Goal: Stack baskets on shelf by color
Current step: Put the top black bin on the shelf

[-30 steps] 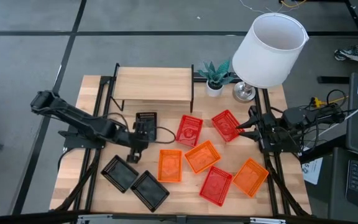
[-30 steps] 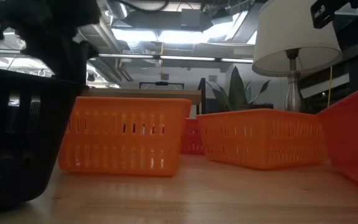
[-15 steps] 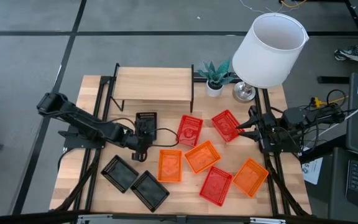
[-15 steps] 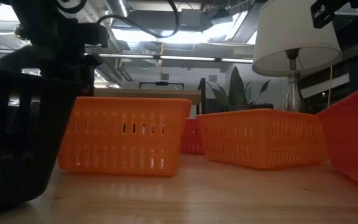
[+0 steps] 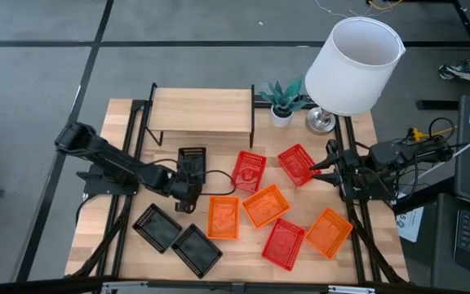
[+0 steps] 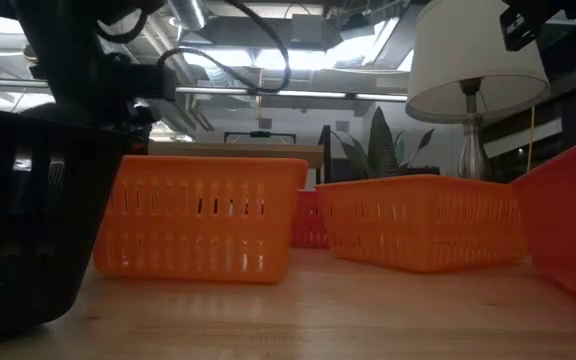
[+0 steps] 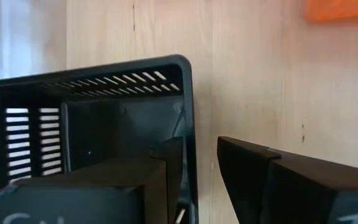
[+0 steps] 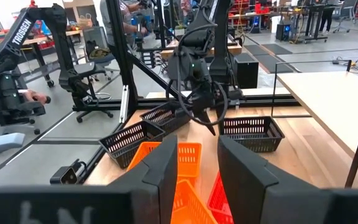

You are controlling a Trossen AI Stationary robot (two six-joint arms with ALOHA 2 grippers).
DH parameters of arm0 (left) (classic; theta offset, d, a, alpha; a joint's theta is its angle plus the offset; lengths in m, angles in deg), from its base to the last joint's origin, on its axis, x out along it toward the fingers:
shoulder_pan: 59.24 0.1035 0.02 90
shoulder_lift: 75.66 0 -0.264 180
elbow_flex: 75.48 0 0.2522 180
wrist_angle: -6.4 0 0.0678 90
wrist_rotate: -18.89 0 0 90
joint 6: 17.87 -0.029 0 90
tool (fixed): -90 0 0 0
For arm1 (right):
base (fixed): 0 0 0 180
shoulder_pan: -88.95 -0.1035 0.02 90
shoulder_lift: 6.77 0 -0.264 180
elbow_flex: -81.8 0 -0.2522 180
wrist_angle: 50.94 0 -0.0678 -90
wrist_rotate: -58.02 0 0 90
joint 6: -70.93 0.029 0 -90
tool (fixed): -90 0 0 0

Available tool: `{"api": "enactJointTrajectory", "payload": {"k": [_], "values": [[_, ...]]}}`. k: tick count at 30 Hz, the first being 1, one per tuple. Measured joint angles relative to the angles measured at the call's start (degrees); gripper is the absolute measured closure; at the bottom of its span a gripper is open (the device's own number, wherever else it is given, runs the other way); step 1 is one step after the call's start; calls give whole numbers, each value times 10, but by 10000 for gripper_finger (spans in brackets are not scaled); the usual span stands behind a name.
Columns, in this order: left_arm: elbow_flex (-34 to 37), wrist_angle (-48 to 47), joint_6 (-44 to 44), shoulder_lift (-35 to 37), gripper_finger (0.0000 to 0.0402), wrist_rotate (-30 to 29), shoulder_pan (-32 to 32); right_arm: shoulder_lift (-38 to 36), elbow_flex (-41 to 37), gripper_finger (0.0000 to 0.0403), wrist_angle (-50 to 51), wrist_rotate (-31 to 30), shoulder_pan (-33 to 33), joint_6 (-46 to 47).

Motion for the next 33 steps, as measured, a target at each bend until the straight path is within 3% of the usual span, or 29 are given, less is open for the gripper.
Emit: {"api": "enactJointTrajectory", "payload": {"k": [12, 18, 23, 33], "values": [[0, 40, 67, -38, 312, 4, 0, 0, 0, 289, 2, 0, 0, -1], [0, 39, 89, -36, 388, 14, 0, 0, 0, 289, 4, 0, 0, -2], [-9, 31, 93, -36, 399, 16, 0, 0, 0, 289, 4, 0, 0, -2], [-205, -189, 104, -22, 401, 30, -24, 0, 0, 289, 4, 0, 0, -1]]}}
